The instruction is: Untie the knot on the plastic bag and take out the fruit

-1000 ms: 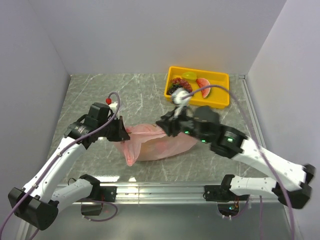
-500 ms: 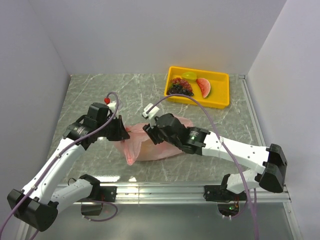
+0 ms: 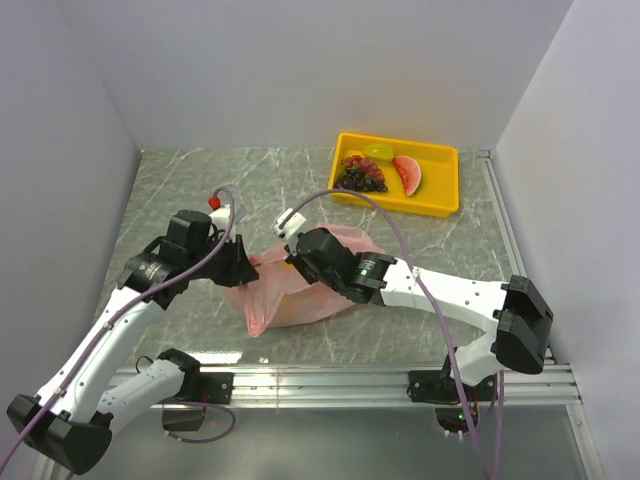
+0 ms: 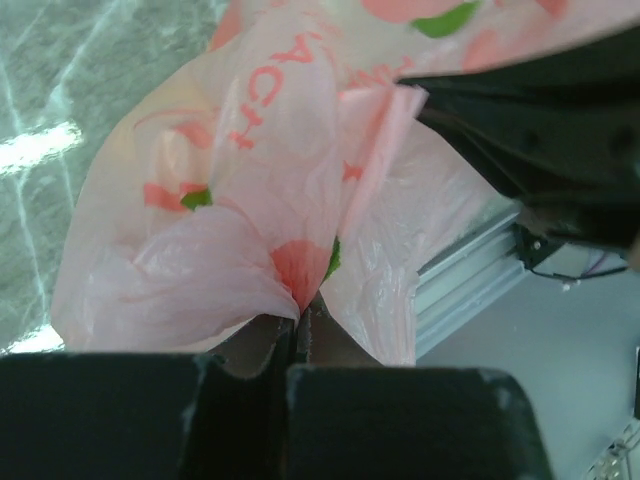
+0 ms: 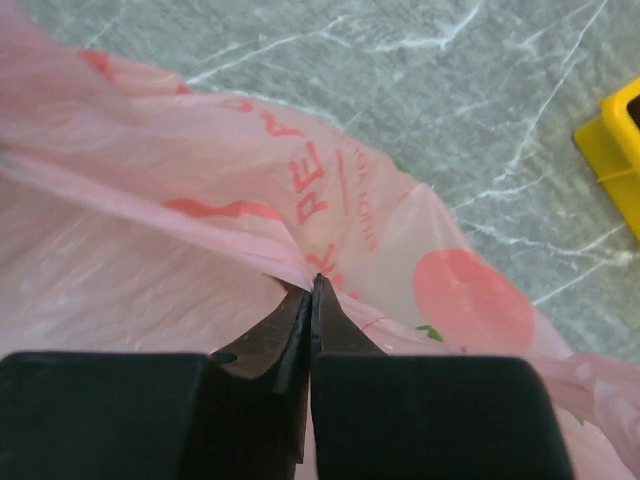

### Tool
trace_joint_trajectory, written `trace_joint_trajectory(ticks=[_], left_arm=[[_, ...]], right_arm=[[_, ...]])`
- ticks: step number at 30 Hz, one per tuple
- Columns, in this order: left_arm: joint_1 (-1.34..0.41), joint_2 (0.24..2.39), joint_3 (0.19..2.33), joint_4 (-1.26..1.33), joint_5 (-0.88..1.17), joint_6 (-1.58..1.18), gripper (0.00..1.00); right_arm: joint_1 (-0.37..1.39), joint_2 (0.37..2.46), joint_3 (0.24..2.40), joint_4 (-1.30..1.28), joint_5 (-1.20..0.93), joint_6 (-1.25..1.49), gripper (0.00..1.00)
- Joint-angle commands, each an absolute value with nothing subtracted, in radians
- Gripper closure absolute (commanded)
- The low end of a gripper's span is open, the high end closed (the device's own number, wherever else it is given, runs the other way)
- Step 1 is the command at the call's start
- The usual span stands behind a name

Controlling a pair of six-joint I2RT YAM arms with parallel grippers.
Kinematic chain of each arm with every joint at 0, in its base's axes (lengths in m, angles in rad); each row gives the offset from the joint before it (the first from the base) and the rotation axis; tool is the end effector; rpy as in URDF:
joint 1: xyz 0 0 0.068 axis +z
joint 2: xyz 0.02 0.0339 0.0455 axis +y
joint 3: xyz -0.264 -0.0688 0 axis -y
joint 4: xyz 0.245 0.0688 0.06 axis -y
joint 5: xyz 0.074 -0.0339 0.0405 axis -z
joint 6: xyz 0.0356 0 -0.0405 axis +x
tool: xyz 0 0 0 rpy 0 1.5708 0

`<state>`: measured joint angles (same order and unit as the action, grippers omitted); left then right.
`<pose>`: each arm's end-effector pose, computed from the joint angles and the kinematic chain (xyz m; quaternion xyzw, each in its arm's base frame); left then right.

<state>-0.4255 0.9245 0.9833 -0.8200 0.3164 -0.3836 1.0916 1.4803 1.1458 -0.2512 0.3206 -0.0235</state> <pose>0.1595 -0.0844 0.3242 0.0810 0.9062 -0.2862 0.3005 0.1654 0.2939 0.2931 -0.3962 0.7780 0.1166 0.4734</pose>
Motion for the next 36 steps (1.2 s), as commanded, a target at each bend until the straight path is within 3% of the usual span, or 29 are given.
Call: trace_joint_trajectory(ticks=[1, 3, 4, 5, 7, 8, 11, 18, 29, 36], left_arm=[[-0.423, 0.867, 0.965, -0.811, 0.377, -0.324, 0.99], [-0.422, 0.864, 0.962, -0.839, 0.269, -0.363, 0.96], [-0.423, 0.856, 0.968, -0.845, 0.224, -0.374, 0.88], [-0.423, 0.842, 0.971, -0.821, 0.203, -0.383, 0.69], [-0.423, 0.77, 0.997, -0.763, 0.21, -0.397, 0.52], [-0.423, 0.747, 1.011, -0.718, 0.218, -0.402, 0.36], [-0.423, 0.69, 1.078, -0.595, 0.285, -0.399, 0.18], [-0.465, 0.765, 1.068, -0.465, 0.419, -0.365, 0.25], [-0.831, 0.885, 0.9, -0.281, 0.232, -0.233, 0.23], [-0.896, 0.965, 0.806, -0.184, 0.06, -0.157, 0.21]], right_arm=[[1.051, 1.473, 1.166, -0.219, 0.351, -0.002, 1.0], [1.037, 1.459, 1.201, -0.242, 0.356, 0.043, 1.0], [1.035, 1.457, 1.218, -0.255, 0.374, 0.057, 1.0], [1.035, 1.457, 1.241, -0.27, 0.379, 0.084, 1.0], [1.034, 1.472, 1.301, -0.316, 0.383, 0.122, 1.0], [1.032, 1.477, 1.318, -0.328, 0.383, 0.132, 1.0], [1.026, 1.5, 1.364, -0.362, 0.376, 0.158, 1.0], [1.022, 1.497, 1.384, -0.391, 0.333, 0.193, 1.0], [0.948, 1.526, 1.391, -0.436, 0.177, 0.285, 1.0], [0.939, 1.526, 1.378, -0.419, 0.126, 0.291, 1.0]])
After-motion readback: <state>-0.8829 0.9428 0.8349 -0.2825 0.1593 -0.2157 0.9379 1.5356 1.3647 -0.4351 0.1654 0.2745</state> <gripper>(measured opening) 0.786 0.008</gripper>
